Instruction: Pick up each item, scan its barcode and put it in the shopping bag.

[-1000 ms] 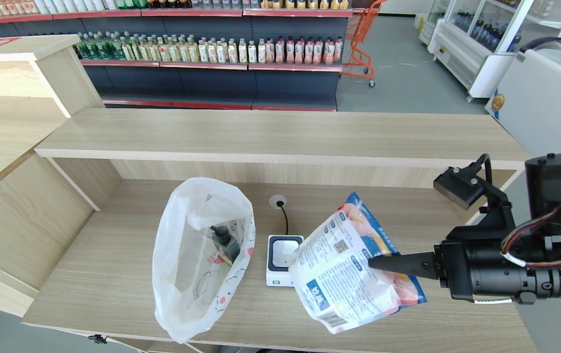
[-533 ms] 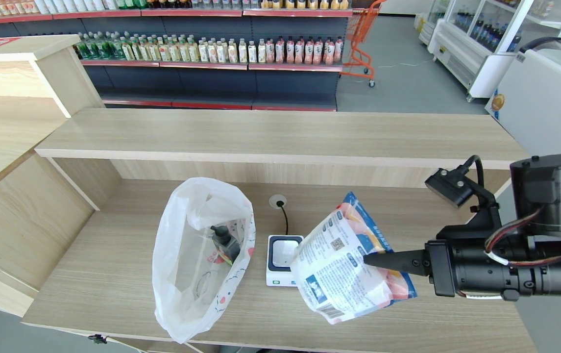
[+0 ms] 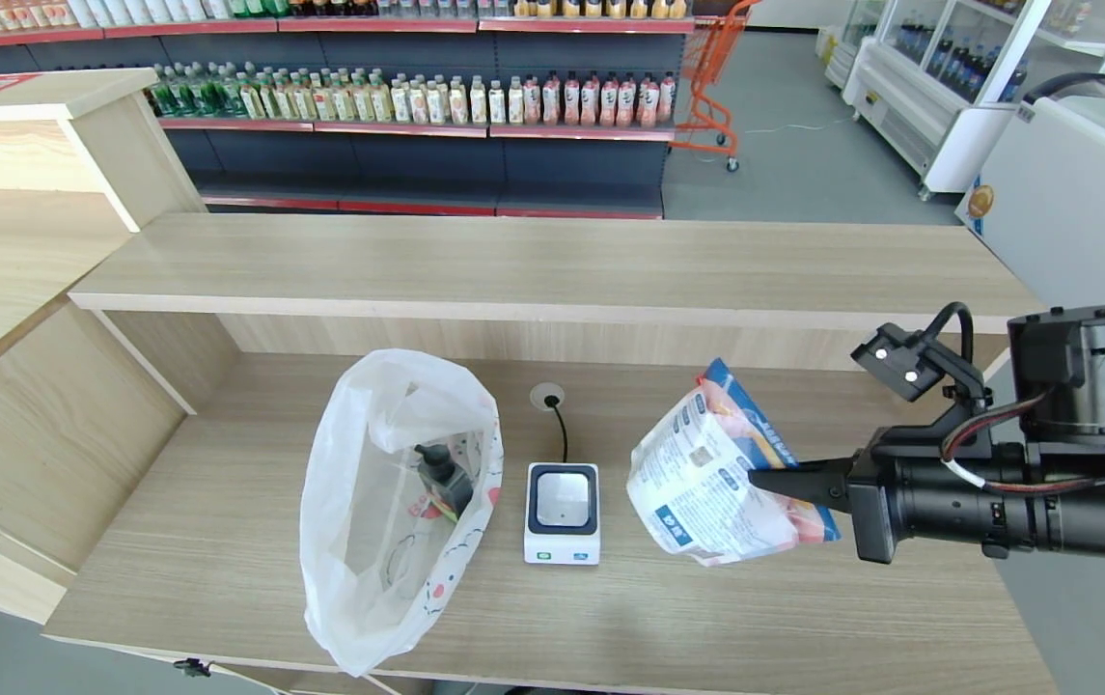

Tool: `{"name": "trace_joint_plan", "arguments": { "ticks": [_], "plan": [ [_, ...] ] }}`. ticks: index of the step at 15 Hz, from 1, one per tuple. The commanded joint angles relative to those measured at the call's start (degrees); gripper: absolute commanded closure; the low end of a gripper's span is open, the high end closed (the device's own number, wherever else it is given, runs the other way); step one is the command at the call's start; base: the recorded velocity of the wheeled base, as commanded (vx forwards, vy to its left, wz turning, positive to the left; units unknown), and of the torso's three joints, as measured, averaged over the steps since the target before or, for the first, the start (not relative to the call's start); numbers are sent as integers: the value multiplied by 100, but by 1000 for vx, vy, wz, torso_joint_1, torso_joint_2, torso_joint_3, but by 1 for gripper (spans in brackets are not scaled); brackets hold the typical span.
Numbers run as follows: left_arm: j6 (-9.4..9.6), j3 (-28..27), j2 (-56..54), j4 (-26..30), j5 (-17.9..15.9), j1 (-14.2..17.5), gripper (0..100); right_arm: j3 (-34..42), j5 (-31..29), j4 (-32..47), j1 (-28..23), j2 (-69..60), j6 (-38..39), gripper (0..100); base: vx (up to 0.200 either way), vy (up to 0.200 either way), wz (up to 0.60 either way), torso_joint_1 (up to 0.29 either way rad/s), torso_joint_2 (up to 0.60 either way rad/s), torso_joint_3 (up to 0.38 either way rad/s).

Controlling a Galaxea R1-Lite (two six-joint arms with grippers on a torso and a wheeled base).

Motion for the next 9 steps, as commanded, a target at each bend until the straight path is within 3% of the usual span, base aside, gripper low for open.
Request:
{"name": "trace_joint_plan", "arguments": {
  "ticks": [1,9],
  "plan": [
    [2,0,-2,0,2,0,0,72,-81,-8,-138,8,-226,100,0,0,0,0,0,0],
    [2,0,-2,0,2,0,0,230,-98,1,-287,-124,-621,100,0,0,0,0,0,0]
  ]
}}
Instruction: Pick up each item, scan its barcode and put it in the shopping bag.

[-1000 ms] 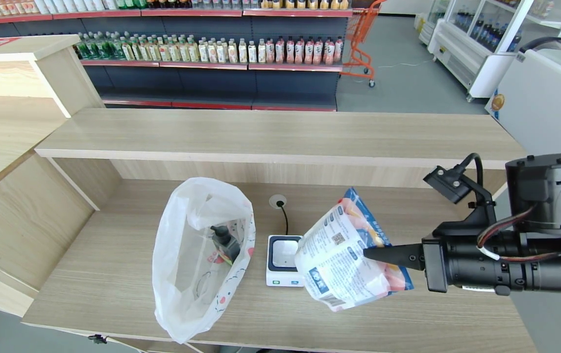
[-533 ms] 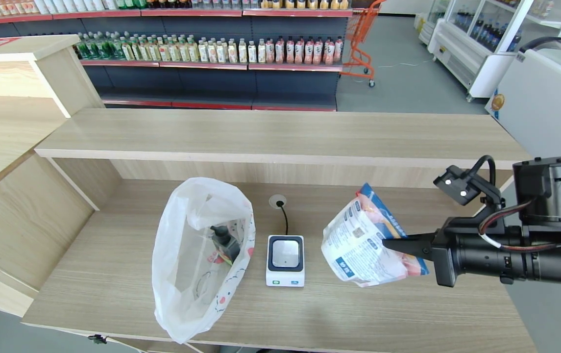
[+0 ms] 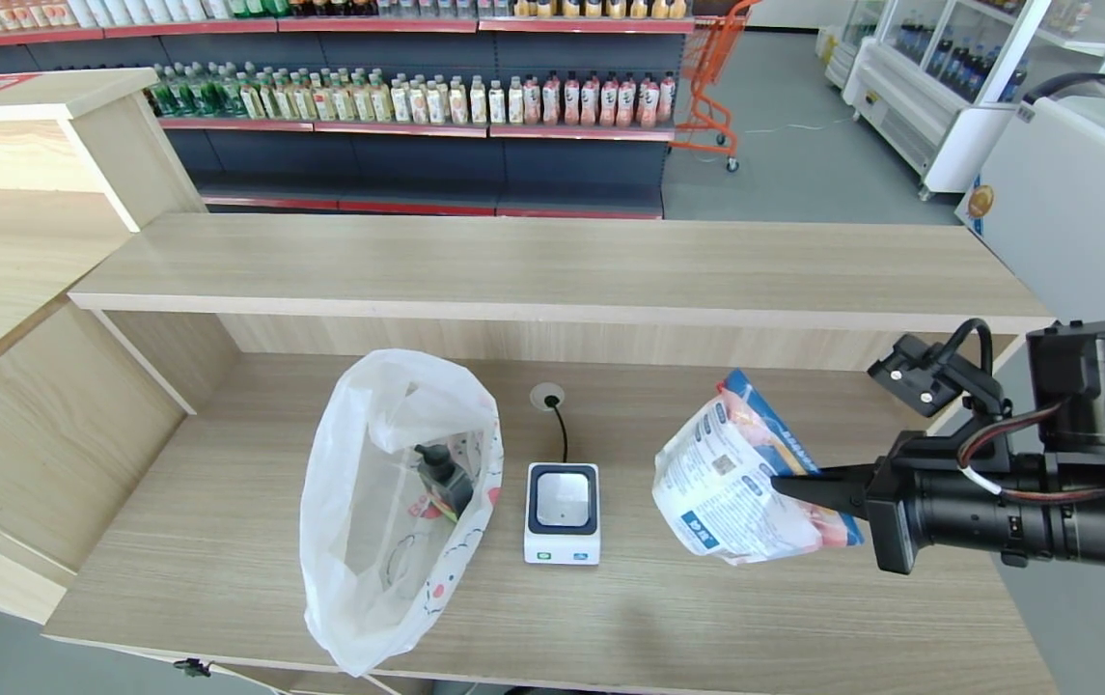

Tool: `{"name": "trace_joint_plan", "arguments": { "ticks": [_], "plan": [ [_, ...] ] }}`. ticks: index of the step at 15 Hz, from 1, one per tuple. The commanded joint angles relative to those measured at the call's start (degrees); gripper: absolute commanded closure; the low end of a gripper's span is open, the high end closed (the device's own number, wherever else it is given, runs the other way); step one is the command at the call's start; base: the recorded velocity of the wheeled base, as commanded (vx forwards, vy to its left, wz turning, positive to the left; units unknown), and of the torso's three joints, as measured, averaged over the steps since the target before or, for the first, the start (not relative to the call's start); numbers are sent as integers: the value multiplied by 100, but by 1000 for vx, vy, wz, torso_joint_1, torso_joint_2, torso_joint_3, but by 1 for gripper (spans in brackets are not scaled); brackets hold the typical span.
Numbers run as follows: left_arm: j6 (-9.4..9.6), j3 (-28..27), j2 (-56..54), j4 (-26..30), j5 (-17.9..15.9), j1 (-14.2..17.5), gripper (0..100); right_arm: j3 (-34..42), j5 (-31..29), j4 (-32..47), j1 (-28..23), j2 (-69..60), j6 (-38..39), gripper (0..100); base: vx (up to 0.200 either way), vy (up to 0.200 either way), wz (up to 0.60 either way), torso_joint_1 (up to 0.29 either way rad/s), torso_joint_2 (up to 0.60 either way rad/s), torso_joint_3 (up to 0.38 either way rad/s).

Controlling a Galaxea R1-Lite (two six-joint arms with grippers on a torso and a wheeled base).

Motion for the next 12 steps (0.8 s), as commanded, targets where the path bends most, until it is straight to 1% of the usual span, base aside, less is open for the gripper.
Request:
{"name": "trace_joint_plan", "arguments": {
  "ticks": [1,2,9,12],
  "plan": [
    [0,0,-2,0,4,0,0,46,-6,6,6,-50,1,100,0,0,0,0,0,0],
    [17,0,-2,0,-5,9,0,46,-6,6,-3,-77,1,100,0,0,0,0,0,0],
    [17,0,-2,0,-5,0,0,213,-15,-3,-3,-120,1,100,0,200,0,0,3,3],
    [17,0,-2,0,-5,0,0,231,-6,-3,-91,-41,1,100,0,200,0,2,1,5]
  ]
}}
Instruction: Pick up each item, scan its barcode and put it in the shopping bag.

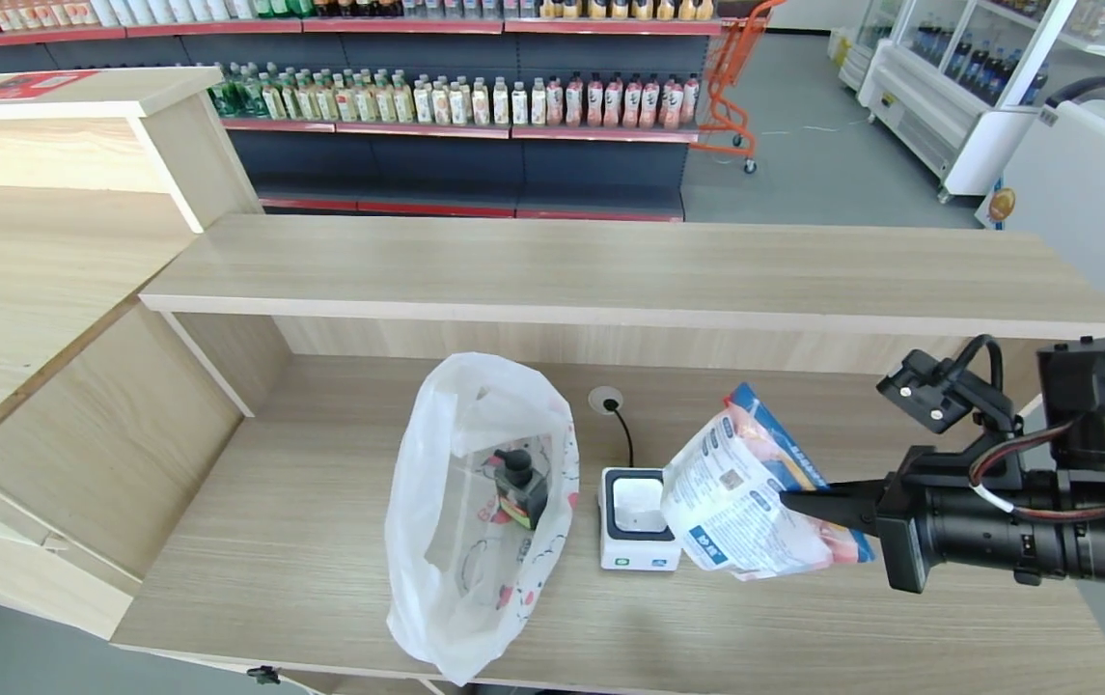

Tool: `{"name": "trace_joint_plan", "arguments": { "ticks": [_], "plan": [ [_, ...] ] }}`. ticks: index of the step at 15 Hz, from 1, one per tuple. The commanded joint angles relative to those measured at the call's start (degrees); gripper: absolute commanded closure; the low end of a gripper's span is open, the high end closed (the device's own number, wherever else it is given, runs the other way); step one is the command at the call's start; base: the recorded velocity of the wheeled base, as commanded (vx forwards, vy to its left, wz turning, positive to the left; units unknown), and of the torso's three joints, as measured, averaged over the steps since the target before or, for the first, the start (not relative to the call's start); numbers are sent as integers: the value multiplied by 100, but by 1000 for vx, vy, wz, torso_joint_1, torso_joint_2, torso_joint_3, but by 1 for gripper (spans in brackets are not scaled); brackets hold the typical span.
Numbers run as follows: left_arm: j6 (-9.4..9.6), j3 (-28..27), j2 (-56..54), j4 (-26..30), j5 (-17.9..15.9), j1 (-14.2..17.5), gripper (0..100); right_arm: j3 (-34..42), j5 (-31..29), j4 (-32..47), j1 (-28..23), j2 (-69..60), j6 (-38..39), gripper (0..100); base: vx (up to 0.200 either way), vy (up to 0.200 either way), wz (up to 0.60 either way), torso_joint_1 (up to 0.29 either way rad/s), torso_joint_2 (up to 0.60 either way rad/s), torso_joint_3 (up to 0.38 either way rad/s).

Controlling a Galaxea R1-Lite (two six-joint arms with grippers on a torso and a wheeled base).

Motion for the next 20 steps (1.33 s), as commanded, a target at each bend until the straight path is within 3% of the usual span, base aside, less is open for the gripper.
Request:
{"name": "trace_joint_plan", "arguments": {
  "ticks": [1,3,7,11,12,14,18,20],
  "plan": [
    [1,0,-2,0,1,0,0,-3,1,-10,-66,138,-37,100,0,200,0,7,2,7],
    [1,0,-2,0,1,0,0,-29,-7,-300,-181,375,-266,100,0,200,0,0,2,0],
    [-16,0,-2,0,1,0,0,-29,-218,-1223,-304,903,-582,100,0,0,0,0,0,0],
    [-16,0,-2,0,1,0,0,-38,-306,-1399,-392,1228,-1276,100,0,0,0,0,0,0],
    [-16,0,-2,0,1,9,0,-29,-254,-1926,-480,1588,-1742,100,0,0,0,0,0,0],
    [-16,0,-2,0,1,0,0,-38,-262,-2568,-471,1940,-1812,100,0,0,0,0,0,0],
    [-16,0,-2,0,10,0,0,41,45,-4853,-436,3205,-2015,100,0,0,0,0,0,0],
    [-16,0,-2,0,1,0,0,85,221,-5600,-436,3724,-2102,100,0,0,0,0,0,0]
  ]
}}
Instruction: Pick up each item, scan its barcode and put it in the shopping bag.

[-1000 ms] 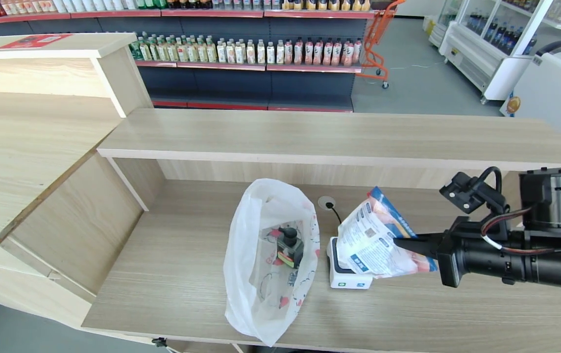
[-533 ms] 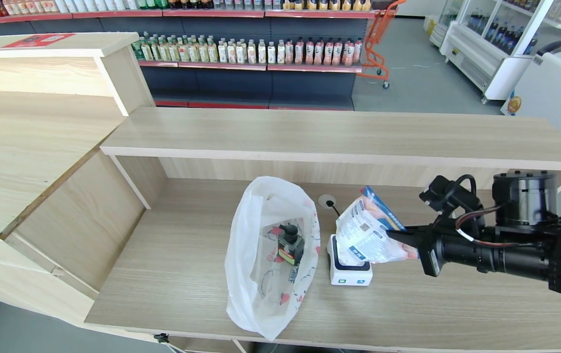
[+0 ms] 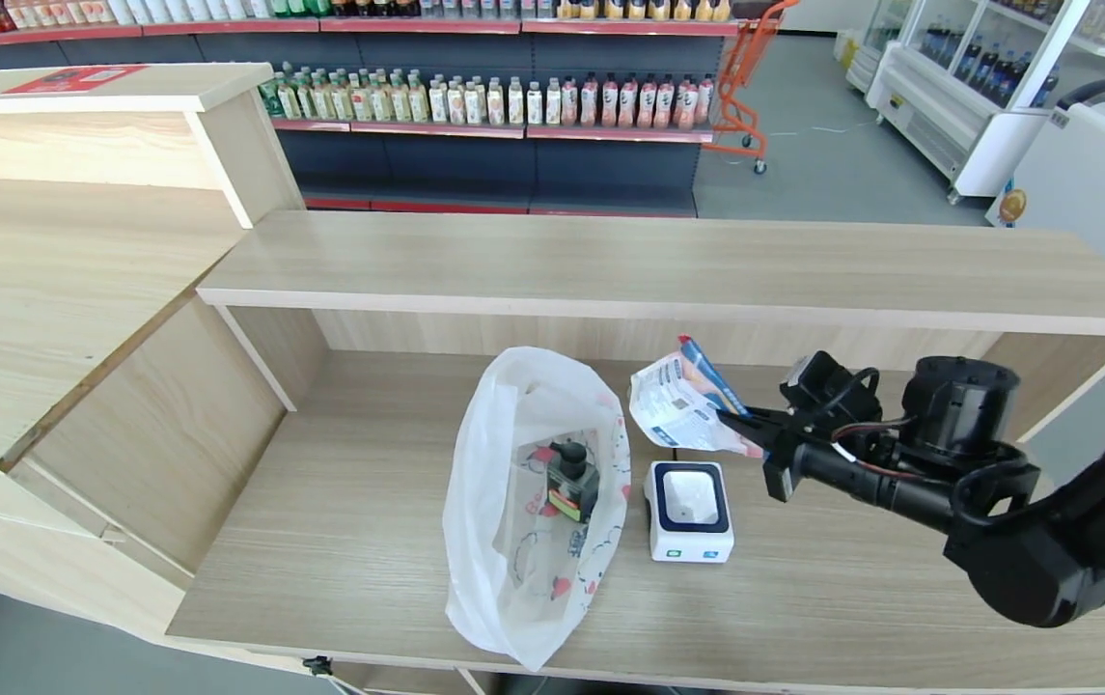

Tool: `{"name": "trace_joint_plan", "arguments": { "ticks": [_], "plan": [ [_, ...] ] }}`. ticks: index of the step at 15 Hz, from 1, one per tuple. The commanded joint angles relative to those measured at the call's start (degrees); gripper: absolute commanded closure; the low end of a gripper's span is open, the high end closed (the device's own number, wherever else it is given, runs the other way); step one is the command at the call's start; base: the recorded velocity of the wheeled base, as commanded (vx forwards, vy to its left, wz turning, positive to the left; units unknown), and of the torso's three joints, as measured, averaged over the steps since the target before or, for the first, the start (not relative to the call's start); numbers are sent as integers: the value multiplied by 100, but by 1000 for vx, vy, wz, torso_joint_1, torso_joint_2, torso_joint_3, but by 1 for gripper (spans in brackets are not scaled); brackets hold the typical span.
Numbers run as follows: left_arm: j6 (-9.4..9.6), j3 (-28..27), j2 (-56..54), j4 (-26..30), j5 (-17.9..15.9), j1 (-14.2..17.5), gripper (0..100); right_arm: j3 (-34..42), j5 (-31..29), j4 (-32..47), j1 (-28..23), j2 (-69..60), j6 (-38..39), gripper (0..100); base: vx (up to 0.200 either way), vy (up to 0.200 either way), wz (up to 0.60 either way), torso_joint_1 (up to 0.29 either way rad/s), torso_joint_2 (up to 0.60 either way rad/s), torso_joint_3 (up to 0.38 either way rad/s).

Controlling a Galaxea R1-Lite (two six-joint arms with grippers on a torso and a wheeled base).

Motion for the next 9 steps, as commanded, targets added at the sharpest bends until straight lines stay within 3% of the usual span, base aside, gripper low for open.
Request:
{"name": "trace_joint_plan", "arguments": {
  "ticks": [1,9],
  "plan": [
    [0,0,-2,0,0,0,0,76,223,-498,-5,901,-95,100,0,0,0,0,0,0],
    [0,0,-2,0,0,0,0,-152,452,-1140,21,1622,-341,100,0,0,0,0,0,0]
  ]
}}
